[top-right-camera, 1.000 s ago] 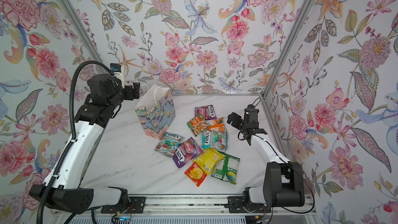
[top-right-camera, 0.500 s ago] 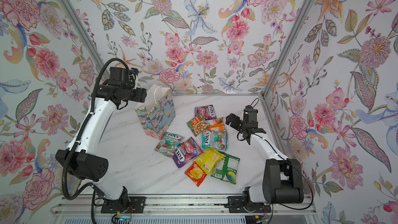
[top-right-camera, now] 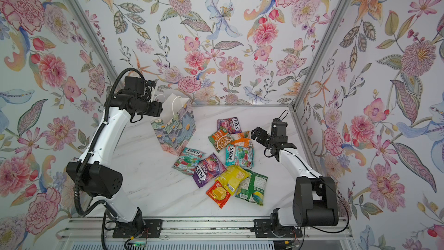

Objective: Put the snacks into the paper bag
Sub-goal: 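Raise the left gripper to the paper bag rim while right moves toward snacks, then grip the paper bag rim with left gripper while right lowers over snacks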

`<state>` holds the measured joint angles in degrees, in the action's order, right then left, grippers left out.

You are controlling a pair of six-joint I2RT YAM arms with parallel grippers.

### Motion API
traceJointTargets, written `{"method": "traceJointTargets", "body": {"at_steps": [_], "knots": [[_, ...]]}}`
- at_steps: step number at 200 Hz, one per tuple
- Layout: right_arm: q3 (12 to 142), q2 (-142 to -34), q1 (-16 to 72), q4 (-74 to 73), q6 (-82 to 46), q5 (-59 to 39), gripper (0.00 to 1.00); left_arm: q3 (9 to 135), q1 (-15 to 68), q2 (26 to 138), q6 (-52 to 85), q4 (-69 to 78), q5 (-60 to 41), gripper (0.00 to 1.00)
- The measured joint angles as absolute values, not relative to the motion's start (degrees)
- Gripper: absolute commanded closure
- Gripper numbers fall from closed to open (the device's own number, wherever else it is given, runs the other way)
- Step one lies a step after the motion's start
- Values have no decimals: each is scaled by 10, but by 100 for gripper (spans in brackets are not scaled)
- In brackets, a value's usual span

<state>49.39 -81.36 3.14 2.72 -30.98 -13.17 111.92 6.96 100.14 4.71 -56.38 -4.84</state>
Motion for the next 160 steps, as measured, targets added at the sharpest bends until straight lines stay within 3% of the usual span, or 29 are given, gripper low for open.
{"method": "traceJointTargets", "body": {"at_steps": [77,160], "knots": [[494,-824,31,20,-320,-144,3,1117,61,1023,43,-564,-59,46],[494,-824,31,19,-324,-146,4,1104,61,1031,42,-565,-71,75]]}}
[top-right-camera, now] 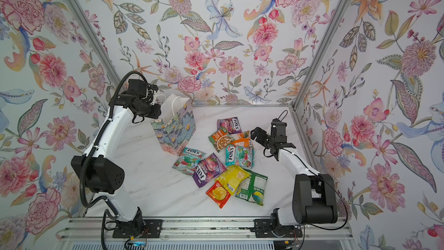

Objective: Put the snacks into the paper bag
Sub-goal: 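Grip the paper bag rim with left gripper while right lowers over snacks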

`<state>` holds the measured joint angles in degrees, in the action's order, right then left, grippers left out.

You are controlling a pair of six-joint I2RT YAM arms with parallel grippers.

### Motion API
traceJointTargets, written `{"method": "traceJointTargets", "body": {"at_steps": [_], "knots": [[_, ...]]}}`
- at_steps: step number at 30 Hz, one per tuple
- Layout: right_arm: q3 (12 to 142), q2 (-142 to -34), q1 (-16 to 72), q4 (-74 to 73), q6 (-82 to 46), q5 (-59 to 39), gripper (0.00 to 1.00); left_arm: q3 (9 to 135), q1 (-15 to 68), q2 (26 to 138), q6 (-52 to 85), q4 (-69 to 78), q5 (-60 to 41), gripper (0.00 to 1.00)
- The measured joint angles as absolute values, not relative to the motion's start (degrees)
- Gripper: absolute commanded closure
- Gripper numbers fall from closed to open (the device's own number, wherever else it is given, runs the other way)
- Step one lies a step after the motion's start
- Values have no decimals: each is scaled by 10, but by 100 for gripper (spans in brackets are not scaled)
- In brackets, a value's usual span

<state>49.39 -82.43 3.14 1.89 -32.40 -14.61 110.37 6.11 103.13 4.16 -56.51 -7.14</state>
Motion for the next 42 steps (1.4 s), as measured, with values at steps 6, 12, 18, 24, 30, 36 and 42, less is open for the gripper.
{"method": "traceJointTargets", "body": {"at_steps": [6,12,18,24,30,36,42], "knots": [[494,-824,31,19,-325,-147,3,1089,61,1031,44,-563,-72,91],[494,-824,31,19,-329,-149,4,1087,60,1030,49,-559,-81,100],[494,-824,37,20,-331,-148,6,1054,49,1000,55,-550,-105,100],[494,-819,57,40,-331,-149,10,987,34,936,63,-539,-120,100],[492,-767,92,96,-334,-147,15,925,20,875,72,-518,-136,100],[430,-629,151,175,-364,-140,18,880,15,846,84,-485,-166,100],[359,-524,213,243,-430,-121,23,865,9,846,86,-466,-185,100]]}}
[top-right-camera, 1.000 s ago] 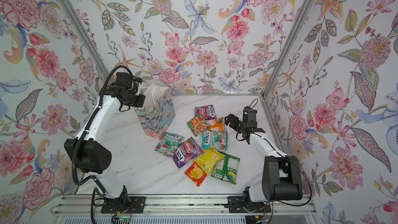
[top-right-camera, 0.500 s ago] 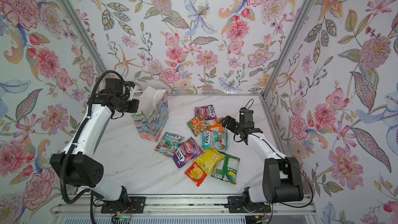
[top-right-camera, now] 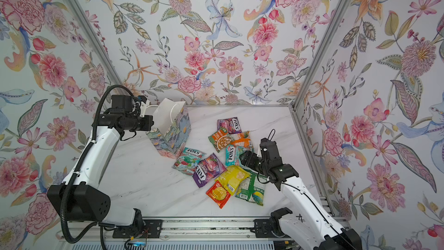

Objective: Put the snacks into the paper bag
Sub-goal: 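Grip the paper bag rim with left gripper while right lowers over snacks, then grasp the yellow chip bag with the right gripper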

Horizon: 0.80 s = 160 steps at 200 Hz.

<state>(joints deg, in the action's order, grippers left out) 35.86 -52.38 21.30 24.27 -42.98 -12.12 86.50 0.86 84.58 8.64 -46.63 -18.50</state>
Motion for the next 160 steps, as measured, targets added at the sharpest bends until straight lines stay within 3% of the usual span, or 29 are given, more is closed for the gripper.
{"method": "traceJointTargets", "body": {"at_steps": [54,110,130,160], "knots": [[281,-497,267,256,-517,-113,30,856,8,843,86,-462,-193,100],[249,-555,292,185,-564,-112,40,849,8,843,90,-450,-203,100],[246,-573,293,157,-573,-111,48,849,8,843,91,-449,-208,100],[246,-597,294,127,-569,-109,70,849,8,843,95,-449,-209,100]]}}
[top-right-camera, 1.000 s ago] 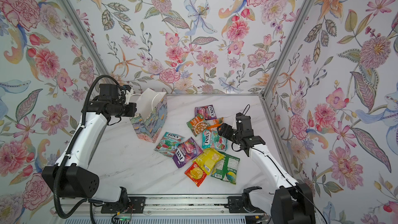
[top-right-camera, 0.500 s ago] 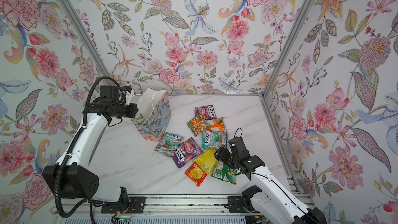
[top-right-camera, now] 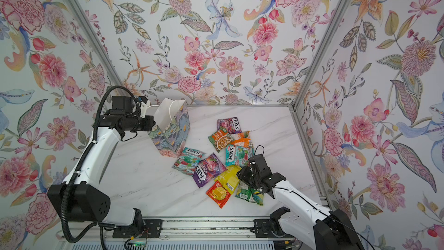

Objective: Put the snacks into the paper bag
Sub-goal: 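Grasp the yellow chip bag with the right gripper, then lift the yellow chip bag with the right gripper toward the paper bag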

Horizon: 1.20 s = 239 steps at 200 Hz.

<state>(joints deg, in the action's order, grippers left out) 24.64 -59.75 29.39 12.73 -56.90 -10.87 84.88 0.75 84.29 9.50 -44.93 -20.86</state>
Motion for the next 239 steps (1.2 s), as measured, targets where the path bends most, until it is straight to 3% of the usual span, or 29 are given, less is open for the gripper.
{"method": "traceJointTargets", "body": {"at_steps": [35,149,239], "knots": [[276,-601,296,144,-537,-93,100,849,8,840,101,-453,-212,100],[540,-577,316,248,-423,-55,100,845,7,806,122,-465,-253,100],[773,-737,368,181,-343,-49,100,820,7,778,127,-490,-253,100]]}}
